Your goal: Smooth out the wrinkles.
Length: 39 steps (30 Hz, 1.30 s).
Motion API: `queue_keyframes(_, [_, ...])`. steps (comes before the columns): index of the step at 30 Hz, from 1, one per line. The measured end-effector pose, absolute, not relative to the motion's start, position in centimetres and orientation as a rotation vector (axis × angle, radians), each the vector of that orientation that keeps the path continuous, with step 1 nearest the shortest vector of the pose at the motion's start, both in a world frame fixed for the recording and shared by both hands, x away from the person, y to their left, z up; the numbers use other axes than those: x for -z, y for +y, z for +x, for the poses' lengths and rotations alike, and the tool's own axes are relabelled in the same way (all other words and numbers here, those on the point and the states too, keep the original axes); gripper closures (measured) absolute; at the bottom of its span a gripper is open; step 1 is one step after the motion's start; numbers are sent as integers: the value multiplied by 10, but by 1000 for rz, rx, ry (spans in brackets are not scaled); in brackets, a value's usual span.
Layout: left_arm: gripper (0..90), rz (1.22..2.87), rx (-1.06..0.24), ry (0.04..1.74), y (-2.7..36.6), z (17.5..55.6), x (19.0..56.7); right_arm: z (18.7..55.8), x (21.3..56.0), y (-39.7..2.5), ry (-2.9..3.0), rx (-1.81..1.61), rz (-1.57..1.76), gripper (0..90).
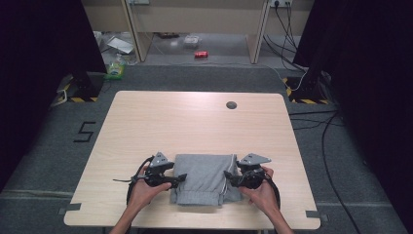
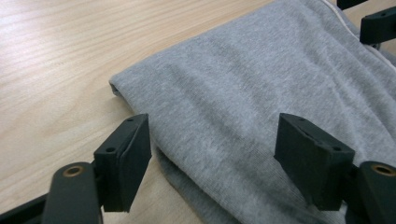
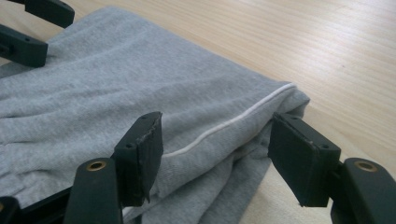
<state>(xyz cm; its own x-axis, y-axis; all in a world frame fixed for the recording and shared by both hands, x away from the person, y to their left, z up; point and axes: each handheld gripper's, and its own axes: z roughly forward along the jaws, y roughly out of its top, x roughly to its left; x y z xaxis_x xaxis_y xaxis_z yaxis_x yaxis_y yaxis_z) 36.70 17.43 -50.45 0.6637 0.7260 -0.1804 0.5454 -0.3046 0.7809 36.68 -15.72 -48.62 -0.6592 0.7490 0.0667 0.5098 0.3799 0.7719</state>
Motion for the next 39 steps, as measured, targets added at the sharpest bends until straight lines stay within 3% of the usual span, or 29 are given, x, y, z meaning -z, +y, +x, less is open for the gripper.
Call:
queue_keyframes(13, [246, 2031, -247, 996, 172, 366, 518, 372, 504, -155, 2426, -1100, 1150, 385])
queue_keyframes(24, [253, 2065, -343, 955, 168, 360, 521, 374, 509, -159, 2421, -1145, 1207, 416])
queue_keyframes(39, [283, 2078, -356, 935, 166, 363, 521, 378, 510, -155, 2417, -1104, 1188, 436])
